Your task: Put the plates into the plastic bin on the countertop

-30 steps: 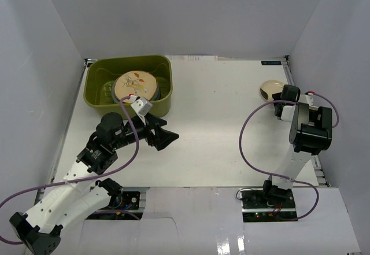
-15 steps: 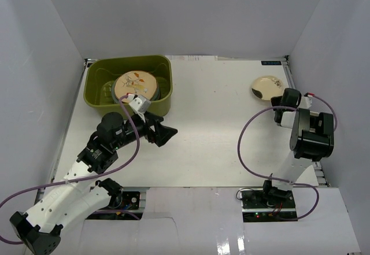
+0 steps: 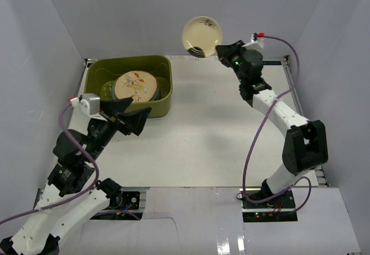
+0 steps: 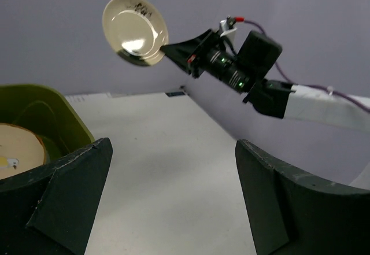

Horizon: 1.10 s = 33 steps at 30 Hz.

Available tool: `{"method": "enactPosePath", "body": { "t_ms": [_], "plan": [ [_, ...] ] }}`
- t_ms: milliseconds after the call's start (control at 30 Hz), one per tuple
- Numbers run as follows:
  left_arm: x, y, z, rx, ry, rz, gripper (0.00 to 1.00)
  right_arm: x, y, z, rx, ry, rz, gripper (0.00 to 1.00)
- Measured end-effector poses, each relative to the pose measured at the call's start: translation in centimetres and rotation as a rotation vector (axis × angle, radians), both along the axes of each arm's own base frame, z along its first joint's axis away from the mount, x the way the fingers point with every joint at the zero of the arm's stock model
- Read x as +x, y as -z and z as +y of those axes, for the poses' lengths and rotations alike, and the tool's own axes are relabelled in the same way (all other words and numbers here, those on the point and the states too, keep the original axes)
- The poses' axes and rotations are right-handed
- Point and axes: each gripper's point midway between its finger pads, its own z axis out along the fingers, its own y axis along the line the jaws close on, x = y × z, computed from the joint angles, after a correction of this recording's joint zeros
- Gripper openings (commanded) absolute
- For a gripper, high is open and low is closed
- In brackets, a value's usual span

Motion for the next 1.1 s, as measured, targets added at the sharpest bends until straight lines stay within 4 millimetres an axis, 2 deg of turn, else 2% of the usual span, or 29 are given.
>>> {"method": "enactPosePath", "body": {
  "t_ms": [100,200,300,367,433,567,633,667,700,733,767,833,867,933,967,1100],
  "plan": [
    [-0.8,-3.2,2.4,-0.071,-0.079,-0.06,0.98,0.4,-0.7,8.3,-0.027,-0.14,-0.013,0.08],
    [-1.1,-5.2,4.3,-0.112,-0.152,-0.088,0.98,0.7,1.3,15.9,-0.084,-0.237,0.019,0.08],
    [-1.0,-5.4,5.2,-0.114,-0.199,-0.081,0.98,0.6,4.5,22.5,-0.157,-0.316,0.063,0.08],
    [-0.7,-4.8,5.4,-0.1,-0.218,-0.063,0.98,0.0,6.7,26.1,-0.207,-0.362,0.093,0.08],
    [-0.5,-4.1,5.5,-0.084,-0.228,-0.043,0.98,-1.1,9.2,28.8,-0.258,-0.404,0.125,0.08],
    [-0.5,-3.6,5.5,-0.072,-0.231,-0.028,0.98,-3.4,13.1,31.0,-0.345,-0.458,0.193,0.09],
    [-0.5,-3.5,5.5,-0.069,-0.231,-0.024,0.98,-4.1,14.2,31.3,-0.378,-0.469,0.216,0.21],
    [-0.4,-3.4,5.5,-0.067,-0.231,-0.022,0.98,-4.4,14.4,31.4,-0.388,-0.472,0.222,0.29],
    [-0.4,-3.3,5.5,-0.064,-0.231,-0.019,0.98,-4.5,14.4,31.4,-0.393,-0.471,0.222,0.49],
    [-0.4,-3.2,5.5,-0.061,-0.232,-0.016,0.98,-4.6,14.3,31.5,-0.407,-0.472,0.217,0.59],
    [-0.4,-3.2,5.5,-0.059,-0.232,-0.014,0.98,-4.7,14.0,31.6,-0.413,-0.469,0.214,0.74],
    [-0.3,-3.1,5.6,-0.057,-0.241,-0.01,0.98,-4.6,13.0,31.8,-0.43,-0.455,0.194,0.85],
    [-0.1,-3.0,5.7,-0.053,-0.25,-0.006,0.98,-4.7,12.5,31.9,-0.441,-0.448,0.181,0.95],
    [0.2,-2.6,5.9,-0.04,-0.269,0.011,0.98,-4.8,11.5,32.0,-0.46,-0.43,0.152,1.0],
    [0.4,-2.5,5.9,-0.034,-0.279,0.018,0.98,-5.0,11.3,32.0,-0.472,-0.424,0.145,0.9],
    [1.1,-2.3,6.7,-0.014,-0.336,0.04,0.98,-5.8,10.6,31.1,-0.534,-0.389,0.127,0.9]
  ]
}}
